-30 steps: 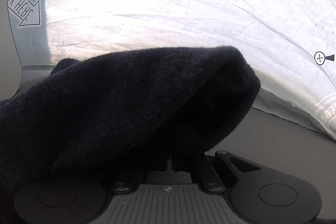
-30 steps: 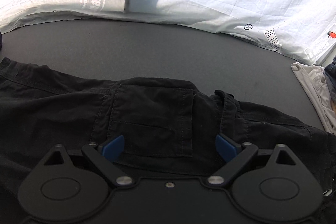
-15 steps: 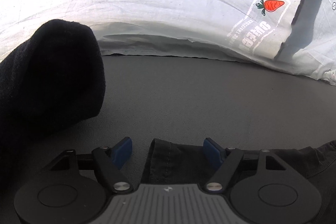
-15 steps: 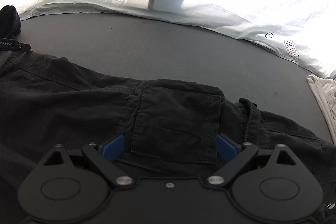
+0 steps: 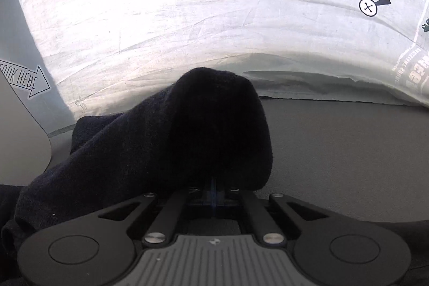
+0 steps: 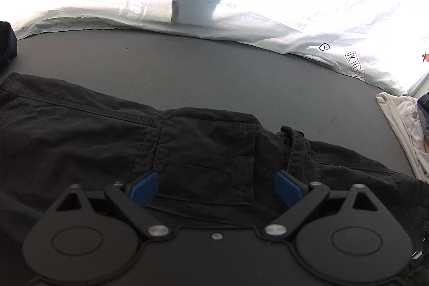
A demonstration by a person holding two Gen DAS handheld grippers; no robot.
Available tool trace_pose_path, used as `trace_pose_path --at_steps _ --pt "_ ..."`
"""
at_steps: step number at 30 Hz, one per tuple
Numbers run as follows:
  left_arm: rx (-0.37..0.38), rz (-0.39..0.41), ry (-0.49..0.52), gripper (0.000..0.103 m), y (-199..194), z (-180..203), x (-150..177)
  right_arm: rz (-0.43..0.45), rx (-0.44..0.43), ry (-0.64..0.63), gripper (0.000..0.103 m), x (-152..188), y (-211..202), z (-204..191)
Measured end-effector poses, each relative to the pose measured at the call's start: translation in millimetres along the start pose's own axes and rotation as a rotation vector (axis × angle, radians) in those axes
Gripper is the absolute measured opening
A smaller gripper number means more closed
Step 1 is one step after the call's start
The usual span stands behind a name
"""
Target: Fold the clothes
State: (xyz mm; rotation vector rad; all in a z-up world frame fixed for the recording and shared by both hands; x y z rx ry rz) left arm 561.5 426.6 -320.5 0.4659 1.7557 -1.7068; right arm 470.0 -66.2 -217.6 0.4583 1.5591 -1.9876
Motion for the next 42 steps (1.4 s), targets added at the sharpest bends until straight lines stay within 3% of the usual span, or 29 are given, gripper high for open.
trace_pose_path --at_steps 3,4,5,7,8,10,13,19,24,28,33,36,39,42 --pt "0.078 -0.001 0.053 0.001 -20 10 7 -0.006 0.0 0.052 0.095 6 -1 11" --pt "0.113 -0.002 0.068 0.007 -28 20 17 -0.004 0.004 0.065 0.095 9 -3 16" --pt "0.152 -0.015 0.068 0.014 -38 29 29 -0.003 0.006 0.079 0.095 12 -5 19" --pt "0.225 -0.03 0.027 0.038 -58 45 58 -0.003 -0.002 0.126 0.095 23 -11 32" --pt "0.256 -0.041 -0.004 0.042 -72 53 75 -0.002 -0.006 0.151 0.095 29 -15 38" --pt "0.307 -0.072 -0.058 0.061 -101 78 106 0.008 -0.012 0.201 0.095 44 -25 50" --pt "0.353 -0.112 -0.107 0.082 -148 122 155 0.022 -0.024 0.273 0.095 73 -43 73" --pt "0.345 -0.203 -0.069 0.084 -219 187 240 -0.006 0.049 0.382 0.095 145 -61 136" --pt "0.317 -0.226 -0.055 0.09 -251 216 289 -0.096 0.058 0.501 0.087 201 -54 197" --pt "0.242 -0.22 -0.04 0.1 -269 229 310 -0.143 0.039 0.585 0.085 236 -45 234" --pt "0.147 -0.253 -0.02 0.103 -274 247 335 -0.143 0.123 0.695 0.081 269 -42 290" --pt "0.085 -0.212 -0.037 0.103 -278 252 345 -0.151 0.173 0.784 0.077 287 -36 328" --pt "0.063 -0.206 -0.066 0.103 -279 251 346 -0.155 0.126 0.909 0.068 306 -28 363" --pt "0.045 -0.203 -0.081 0.103 -280 252 346 -0.149 0.034 1.031 0.065 320 -19 382"
Point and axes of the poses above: each gripper's, at about its wrist camera, not at the fingertips, and y roughly the way its jaws point, z to its right, x to its underside, the point moved 6 cm from there along y, roughly the way its jaws point, and after that the axes turned 10 degrees about x, right-handed, at the moved point
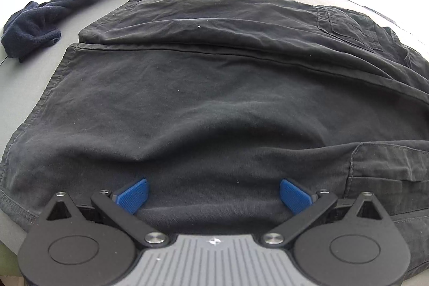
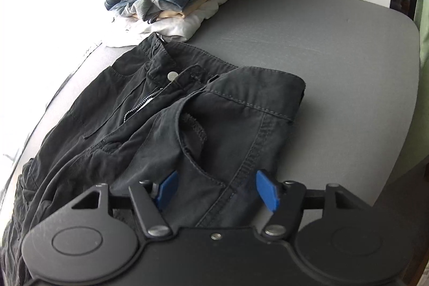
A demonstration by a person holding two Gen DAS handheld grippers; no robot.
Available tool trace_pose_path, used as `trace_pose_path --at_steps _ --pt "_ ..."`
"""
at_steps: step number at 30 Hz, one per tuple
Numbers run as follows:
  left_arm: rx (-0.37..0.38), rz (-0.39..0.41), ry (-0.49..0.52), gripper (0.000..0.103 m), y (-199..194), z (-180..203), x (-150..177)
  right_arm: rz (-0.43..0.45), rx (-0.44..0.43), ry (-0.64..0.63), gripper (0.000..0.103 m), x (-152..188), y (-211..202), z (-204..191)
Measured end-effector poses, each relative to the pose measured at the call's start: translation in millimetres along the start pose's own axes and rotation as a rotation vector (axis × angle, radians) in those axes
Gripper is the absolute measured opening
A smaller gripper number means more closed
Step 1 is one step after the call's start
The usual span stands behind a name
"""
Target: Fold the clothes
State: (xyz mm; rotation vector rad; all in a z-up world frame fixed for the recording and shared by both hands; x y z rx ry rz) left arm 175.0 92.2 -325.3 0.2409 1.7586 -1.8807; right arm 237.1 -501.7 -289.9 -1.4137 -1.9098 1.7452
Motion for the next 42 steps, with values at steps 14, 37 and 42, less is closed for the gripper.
trace_pose_path --at_steps 14,37,42 --pt "-0.028 0.051 -0.027 0.103 -1 2 3 -0.063 -0.14 0.253 0.055 -29 13 53" --pt "-0.019 -0.002 -0.04 0.103 3 1 -2 -0.103 -0.309 0.237 0.061 -41 25 51" --pt "-0.021 -0.002 -0.042 0.103 3 1 -3 -0.154 -0.436 0.305 0.065 -28 32 43"
Point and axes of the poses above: each gripper's, at about its wrist camera, not at the fingertips, and y roughly the way its jaws point, z to its right, x to its underside, the point moved 6 cm from there along y, roughly the way its jaws point, and after that the axes turned 10 degrees about x, right-handed, at the moved point
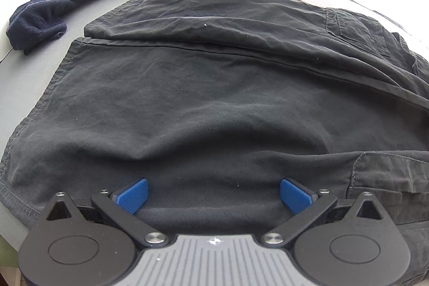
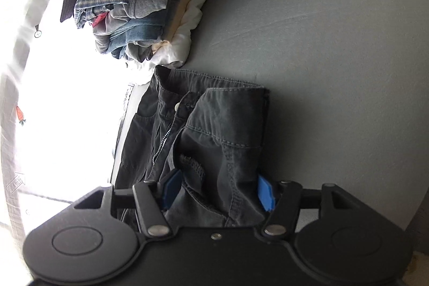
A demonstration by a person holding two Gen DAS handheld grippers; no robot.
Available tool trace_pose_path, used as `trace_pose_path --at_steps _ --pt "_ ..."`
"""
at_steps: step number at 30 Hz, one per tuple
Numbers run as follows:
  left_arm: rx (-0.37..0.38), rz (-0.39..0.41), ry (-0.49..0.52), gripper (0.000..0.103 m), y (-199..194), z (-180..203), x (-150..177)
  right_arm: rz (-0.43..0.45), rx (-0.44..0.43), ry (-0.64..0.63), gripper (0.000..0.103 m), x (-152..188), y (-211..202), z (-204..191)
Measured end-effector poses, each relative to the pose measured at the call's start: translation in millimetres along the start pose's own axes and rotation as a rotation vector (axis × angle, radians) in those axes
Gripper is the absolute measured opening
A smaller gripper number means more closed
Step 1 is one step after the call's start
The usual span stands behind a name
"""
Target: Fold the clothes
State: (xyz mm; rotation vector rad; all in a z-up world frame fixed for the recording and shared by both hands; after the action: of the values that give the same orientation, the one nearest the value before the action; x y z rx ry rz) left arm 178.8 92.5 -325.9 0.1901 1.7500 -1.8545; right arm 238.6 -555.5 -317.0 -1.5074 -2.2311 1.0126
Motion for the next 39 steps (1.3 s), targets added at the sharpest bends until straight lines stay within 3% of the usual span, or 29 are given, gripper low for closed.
trace_pose_path --at_steps 3,5,8,10,14,19,25,26,28,29,34,39 --pt "-0.002 0.004 -0.002 0.103 0 0 0 -0.014 -0.08 0.039 0.078 4 2 -1" --pt "-0.004 0.007 -0.004 0.103 0 0 0 -0.018 -0.051 0.027 0.077 3 2 1" --pt "-0.007 0.005 -0.008 0.103 -1 1 0 -0.011 0.025 -0.08 0.06 4 0 -4" --pt "-0.009 0.006 -0.012 0.103 -1 0 0 -0.002 0.061 -0.141 0.06 6 0 -8" --pt "-0.02 0.032 -0.017 0.103 -2 2 1 -0.006 0.07 -0.136 0.06 3 2 -9" --pt "-0.028 0.129 -0.031 0.103 -5 2 7 -0.015 0.153 -0.256 0.042 5 4 -14" --pt "-0.033 0.159 -0.018 0.103 -5 2 9 -0.004 0.165 -0.22 0.042 4 5 -13" --pt "-0.032 0.155 -0.018 0.103 -5 2 9 0.002 0.187 -0.224 0.038 4 5 -13" --pt "-0.027 0.126 -0.018 0.103 -4 1 6 0.016 0.246 -0.251 0.014 5 6 -14" --pt "-0.023 0.11 -0.018 0.103 -3 1 4 0.023 0.279 -0.275 0.011 6 6 -16" --pt "0.03 0.044 -0.011 0.103 -1 -5 -6 0.053 0.358 -0.289 0.01 10 8 -23" --pt "0.099 0.106 -0.185 0.101 -23 -39 -9 0.092 0.41 -0.283 0.01 14 9 -27"
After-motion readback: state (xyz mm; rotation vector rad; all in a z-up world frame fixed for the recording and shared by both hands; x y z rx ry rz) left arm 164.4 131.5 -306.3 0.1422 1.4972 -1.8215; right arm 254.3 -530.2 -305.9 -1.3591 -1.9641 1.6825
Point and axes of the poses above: each gripper's, at about its wrist camera, not at the fingertips, and y roughly the way its jaws point, z to its right, x to its underside, the point moved 6 cm from there along y, roughly the way its jaws point, and after that the axes turned 10 degrees about x, right-handed, at the moved point
